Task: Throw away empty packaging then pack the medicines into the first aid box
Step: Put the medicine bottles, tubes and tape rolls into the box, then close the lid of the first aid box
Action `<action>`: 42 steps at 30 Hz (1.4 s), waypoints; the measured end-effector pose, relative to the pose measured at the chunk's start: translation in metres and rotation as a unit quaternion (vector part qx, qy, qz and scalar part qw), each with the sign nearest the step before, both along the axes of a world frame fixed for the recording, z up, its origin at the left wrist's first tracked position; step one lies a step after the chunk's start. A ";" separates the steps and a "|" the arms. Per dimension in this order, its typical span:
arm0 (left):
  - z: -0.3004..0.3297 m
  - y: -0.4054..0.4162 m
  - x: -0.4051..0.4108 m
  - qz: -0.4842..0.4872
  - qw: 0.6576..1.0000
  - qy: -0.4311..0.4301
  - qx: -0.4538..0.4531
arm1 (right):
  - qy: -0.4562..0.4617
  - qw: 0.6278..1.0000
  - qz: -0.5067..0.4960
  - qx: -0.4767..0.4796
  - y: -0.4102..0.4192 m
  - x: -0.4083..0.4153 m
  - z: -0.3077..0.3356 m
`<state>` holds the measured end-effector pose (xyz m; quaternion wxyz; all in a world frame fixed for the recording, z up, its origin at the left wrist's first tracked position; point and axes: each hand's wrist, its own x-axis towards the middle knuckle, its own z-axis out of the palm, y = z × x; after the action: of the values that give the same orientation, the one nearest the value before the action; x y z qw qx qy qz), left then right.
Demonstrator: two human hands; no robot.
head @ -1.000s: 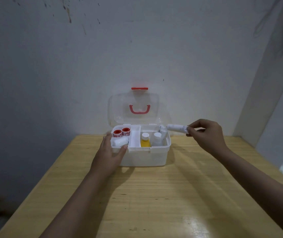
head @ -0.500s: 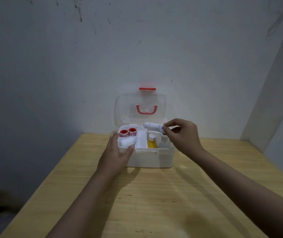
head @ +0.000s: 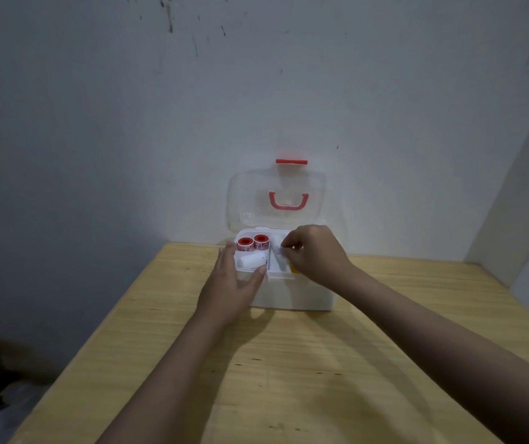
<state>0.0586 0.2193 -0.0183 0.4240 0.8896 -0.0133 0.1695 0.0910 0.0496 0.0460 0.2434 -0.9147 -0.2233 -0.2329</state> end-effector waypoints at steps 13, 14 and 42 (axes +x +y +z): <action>-0.001 0.000 0.002 0.000 1.000 0.001 0.004 | -0.105 0.982 -0.144 0.064 -0.042 0.062 0.044; -0.001 0.000 0.002 0.002 1.000 0.004 0.003 | -0.098 0.980 -0.167 0.044 -0.045 0.070 0.049; 0.016 -0.019 -0.002 0.025 0.983 -0.160 0.084 | -0.034 0.978 -0.050 0.200 -0.051 -0.030 -0.039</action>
<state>0.0565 0.1999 -0.0025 0.3353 0.8836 -0.0729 0.3185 0.0607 -0.0009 0.0067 0.4017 -0.8490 -0.1344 -0.3159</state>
